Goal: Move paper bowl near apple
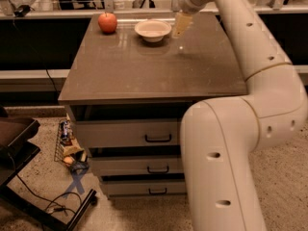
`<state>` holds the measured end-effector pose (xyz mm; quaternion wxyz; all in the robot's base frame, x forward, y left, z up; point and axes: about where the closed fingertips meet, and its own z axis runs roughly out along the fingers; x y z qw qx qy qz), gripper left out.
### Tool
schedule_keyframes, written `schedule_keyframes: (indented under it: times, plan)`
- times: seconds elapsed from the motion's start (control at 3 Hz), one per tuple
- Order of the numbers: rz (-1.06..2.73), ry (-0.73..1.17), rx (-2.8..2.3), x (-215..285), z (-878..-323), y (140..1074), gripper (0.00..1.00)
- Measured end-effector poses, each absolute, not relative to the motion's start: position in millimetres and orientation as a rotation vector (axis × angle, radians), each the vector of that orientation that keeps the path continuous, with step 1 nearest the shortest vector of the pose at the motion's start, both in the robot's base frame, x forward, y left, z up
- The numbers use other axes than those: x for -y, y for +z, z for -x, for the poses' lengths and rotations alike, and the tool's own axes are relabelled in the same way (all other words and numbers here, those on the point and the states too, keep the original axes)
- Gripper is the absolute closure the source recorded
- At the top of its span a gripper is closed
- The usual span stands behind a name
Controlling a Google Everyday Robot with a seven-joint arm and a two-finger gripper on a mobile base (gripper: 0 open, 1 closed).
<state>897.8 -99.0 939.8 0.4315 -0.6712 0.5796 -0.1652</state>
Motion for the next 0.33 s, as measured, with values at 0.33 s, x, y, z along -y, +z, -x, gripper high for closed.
schedule_keyframes:
  times: [0.33]
  plan:
    - [1.502, -0.441, -1.555, 154.1, -889.9, 969.5, 0.0]
